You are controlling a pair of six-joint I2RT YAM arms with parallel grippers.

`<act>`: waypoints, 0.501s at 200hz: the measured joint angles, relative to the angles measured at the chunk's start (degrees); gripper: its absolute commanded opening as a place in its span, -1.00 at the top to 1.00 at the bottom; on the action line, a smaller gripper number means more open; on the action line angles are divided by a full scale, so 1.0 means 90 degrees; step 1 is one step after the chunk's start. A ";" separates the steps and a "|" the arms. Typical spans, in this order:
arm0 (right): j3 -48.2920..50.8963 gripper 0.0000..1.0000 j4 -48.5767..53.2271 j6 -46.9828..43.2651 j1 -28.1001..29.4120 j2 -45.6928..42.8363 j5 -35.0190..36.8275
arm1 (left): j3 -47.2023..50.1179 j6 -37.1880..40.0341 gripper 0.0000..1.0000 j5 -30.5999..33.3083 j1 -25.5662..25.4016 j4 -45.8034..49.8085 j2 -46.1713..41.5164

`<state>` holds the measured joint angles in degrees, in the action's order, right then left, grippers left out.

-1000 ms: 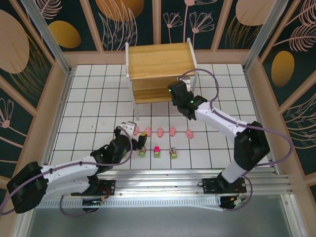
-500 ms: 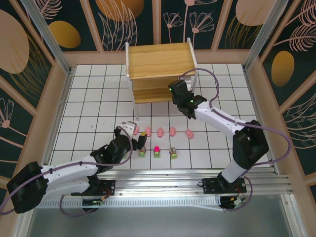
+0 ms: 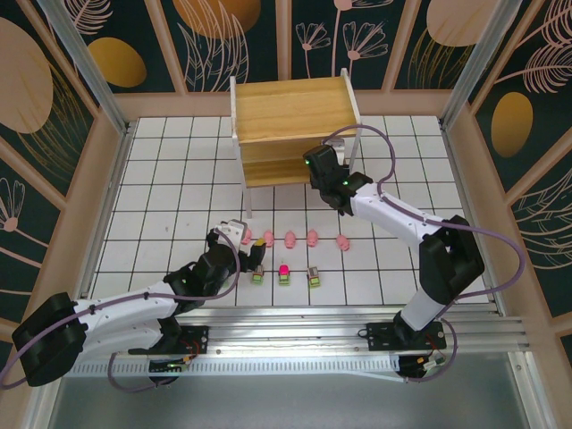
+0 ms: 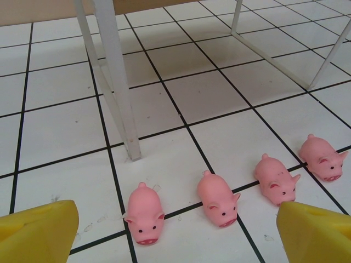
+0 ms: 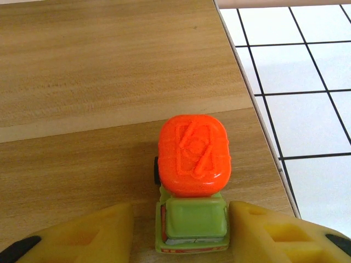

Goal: Place and organize the plastic toys onto the shelf

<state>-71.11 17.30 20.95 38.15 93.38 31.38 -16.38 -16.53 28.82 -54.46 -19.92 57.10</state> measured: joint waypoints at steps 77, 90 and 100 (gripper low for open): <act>0.0104 -0.03 0.0284 0.0121 0.0119 -0.0413 0.0007 | -0.0002 -0.0146 -0.89 0.0153 0.0000 0.0175 -0.0102; 0.0141 -0.03 0.0294 0.0209 0.0131 -0.0537 0.0007 | -0.0002 -0.0223 -0.89 0.0221 0.0002 0.0240 -0.0146; 0.0187 -0.03 0.0294 0.0236 0.0138 -0.0658 0.0012 | -0.0002 -0.0287 -0.89 0.0243 0.0000 0.0291 -0.0185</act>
<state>-69.43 19.94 23.07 39.40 87.46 31.48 -16.40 -19.11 31.00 -54.46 -17.30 55.44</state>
